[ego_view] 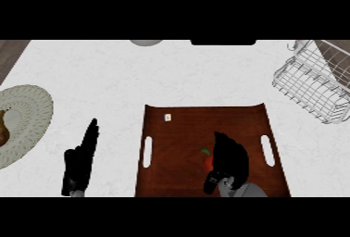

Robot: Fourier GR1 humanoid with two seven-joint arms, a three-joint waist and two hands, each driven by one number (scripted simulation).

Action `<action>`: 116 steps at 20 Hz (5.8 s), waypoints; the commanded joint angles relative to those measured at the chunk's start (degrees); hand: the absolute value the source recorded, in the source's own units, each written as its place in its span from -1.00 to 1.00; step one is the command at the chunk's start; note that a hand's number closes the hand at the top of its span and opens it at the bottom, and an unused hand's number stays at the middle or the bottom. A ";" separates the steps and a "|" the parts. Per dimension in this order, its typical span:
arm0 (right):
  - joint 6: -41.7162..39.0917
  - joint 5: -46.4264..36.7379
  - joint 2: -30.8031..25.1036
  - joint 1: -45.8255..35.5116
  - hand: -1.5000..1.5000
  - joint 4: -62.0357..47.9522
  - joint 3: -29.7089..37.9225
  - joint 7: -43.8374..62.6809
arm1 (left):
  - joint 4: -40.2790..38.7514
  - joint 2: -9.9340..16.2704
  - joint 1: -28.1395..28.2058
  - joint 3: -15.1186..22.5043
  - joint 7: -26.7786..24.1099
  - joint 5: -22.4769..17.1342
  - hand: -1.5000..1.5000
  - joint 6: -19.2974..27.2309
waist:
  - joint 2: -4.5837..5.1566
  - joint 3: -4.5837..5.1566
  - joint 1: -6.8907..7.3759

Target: Pick the bell pepper from the tray and place it in the tiered basket

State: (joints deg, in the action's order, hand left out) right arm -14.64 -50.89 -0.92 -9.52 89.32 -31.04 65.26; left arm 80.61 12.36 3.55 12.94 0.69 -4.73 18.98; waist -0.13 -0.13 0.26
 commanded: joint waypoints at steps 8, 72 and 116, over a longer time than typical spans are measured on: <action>4.48 -4.57 0.86 -0.90 1.00 -7.28 -2.07 0.67 | -3.46 0.66 0.90 -3.35 -2.34 -0.31 0.00 -4.76 | 0.14 0.14 -0.08; 9.54 20.56 -47.25 -27.59 1.00 -22.58 43.94 -32.60 | 2.50 -3.85 0.25 -4.80 4.23 6.06 0.00 -4.76 | 0.34 0.13 0.86; 12.19 54.04 -55.23 1.54 -1.00 -27.20 97.62 -46.59 | 0.54 -5.68 5.27 -7.61 -0.49 7.03 0.00 -4.21 | -0.54 0.10 -3.82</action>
State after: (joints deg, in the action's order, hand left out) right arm 5.33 -2.10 -53.71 -16.96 61.23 57.98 20.05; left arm 82.45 7.12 7.02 4.93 1.04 1.49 14.22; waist -0.78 -0.07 -3.05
